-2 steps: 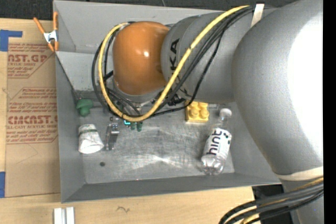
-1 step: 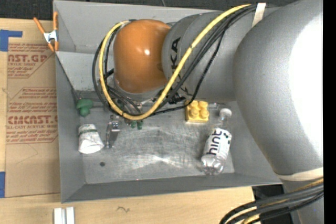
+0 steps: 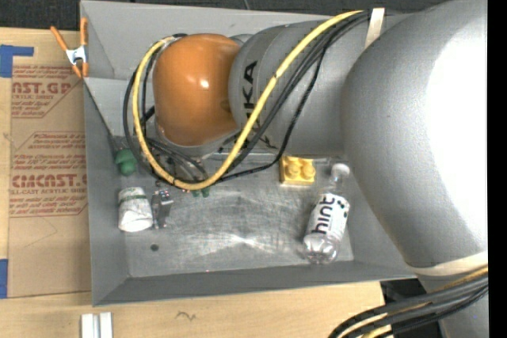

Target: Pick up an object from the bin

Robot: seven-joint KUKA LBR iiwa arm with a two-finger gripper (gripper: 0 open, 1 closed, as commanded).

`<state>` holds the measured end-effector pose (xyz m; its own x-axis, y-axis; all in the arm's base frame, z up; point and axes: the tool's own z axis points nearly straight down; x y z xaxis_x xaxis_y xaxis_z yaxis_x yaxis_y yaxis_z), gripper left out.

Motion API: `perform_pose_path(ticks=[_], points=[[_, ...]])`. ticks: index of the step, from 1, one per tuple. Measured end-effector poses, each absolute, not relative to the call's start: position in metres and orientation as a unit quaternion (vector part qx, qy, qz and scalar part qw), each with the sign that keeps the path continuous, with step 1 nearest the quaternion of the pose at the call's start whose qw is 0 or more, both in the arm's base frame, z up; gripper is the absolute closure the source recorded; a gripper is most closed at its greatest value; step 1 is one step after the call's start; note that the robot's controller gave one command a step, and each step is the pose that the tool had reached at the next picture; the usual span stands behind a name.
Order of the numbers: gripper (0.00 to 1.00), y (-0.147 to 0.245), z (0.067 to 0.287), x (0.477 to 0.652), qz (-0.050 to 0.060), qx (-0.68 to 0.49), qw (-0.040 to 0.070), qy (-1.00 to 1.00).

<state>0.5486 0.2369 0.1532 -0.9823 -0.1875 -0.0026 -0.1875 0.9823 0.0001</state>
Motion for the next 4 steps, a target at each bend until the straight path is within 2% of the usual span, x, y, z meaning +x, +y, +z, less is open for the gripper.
perform_pose_path(ticks=[1,2,3,4], points=[[0.0,0.247,0.154,0.551,0.001,-0.09,0.001,0.996],[0.0,0.247,0.131,0.54,0.0,-0.099,-0.001,0.995],[0.0,0.248,0.096,0.55,0.003,-0.26,0.014,0.965],[1.0,0.245,0.092,0.543,0.001,-0.288,0.001,0.958]])
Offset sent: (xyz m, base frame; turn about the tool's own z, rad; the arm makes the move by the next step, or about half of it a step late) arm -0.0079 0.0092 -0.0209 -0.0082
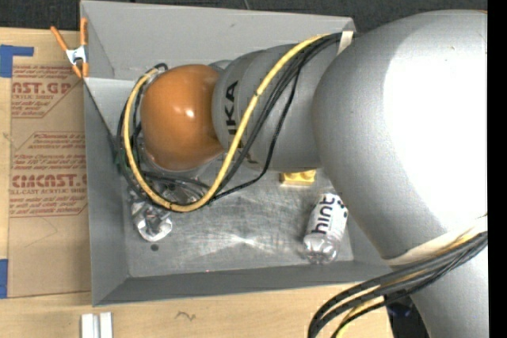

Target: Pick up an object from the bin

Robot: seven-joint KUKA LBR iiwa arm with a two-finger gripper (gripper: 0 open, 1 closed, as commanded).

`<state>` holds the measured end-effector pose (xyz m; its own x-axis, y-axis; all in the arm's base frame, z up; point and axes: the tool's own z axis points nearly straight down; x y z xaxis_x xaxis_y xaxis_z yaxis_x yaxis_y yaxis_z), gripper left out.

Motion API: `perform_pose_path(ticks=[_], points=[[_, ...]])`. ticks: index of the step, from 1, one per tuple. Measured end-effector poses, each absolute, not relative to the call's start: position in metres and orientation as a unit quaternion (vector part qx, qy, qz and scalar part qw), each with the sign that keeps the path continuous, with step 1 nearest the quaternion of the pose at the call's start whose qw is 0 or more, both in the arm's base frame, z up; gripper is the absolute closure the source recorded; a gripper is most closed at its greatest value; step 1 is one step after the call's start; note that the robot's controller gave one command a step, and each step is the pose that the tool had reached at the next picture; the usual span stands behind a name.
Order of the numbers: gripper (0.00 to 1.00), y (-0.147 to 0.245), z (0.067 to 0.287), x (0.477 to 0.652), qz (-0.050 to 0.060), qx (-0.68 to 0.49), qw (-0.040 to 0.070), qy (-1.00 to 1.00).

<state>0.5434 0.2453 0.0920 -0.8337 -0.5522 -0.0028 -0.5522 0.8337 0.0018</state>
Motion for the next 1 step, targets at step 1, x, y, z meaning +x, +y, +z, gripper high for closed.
perform_pose_path(ticks=[1], points=[[1.0,0.2453,0.0919,0.5434,0.001,-0.288,0.001,0.958]])
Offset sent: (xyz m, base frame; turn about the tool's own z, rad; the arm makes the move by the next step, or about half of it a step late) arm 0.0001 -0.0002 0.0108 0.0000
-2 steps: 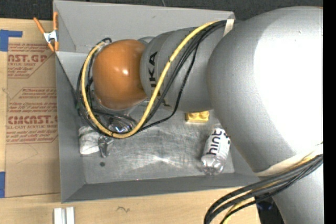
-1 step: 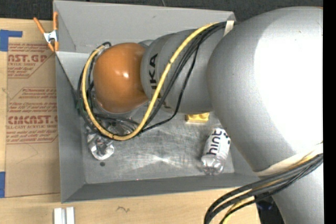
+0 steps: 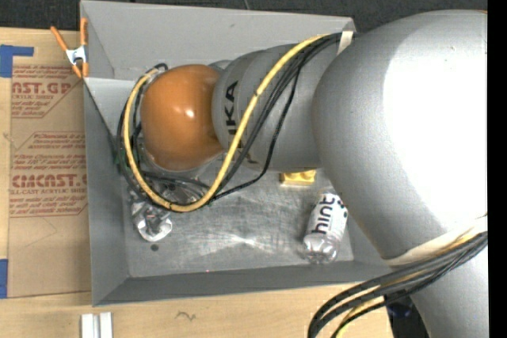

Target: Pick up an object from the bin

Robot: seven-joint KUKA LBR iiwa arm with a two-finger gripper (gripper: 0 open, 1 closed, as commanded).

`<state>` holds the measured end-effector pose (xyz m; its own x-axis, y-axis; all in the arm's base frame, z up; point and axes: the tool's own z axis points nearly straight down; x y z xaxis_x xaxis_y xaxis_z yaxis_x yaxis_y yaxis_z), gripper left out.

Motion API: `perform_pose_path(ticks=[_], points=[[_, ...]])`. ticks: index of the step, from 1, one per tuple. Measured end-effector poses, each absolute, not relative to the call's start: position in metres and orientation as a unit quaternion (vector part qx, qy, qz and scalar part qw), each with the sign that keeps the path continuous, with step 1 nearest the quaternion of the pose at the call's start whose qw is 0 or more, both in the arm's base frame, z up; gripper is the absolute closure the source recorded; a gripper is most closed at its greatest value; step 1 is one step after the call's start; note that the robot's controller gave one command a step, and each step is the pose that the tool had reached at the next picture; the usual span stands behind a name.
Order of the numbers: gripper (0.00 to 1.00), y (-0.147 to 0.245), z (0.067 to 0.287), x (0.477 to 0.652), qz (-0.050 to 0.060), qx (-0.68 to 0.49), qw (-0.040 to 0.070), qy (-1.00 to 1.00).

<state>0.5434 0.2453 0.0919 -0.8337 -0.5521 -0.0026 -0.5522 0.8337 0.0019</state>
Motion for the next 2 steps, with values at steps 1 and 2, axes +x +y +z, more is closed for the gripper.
perform_pose_path(ticks=[1,2], points=[[1.0,0.2453,0.0932,0.5431,0.001,-0.288,0.001,0.958],[1.0,0.2449,0.1011,0.5418,0.001,-0.288,-0.002,0.958]])
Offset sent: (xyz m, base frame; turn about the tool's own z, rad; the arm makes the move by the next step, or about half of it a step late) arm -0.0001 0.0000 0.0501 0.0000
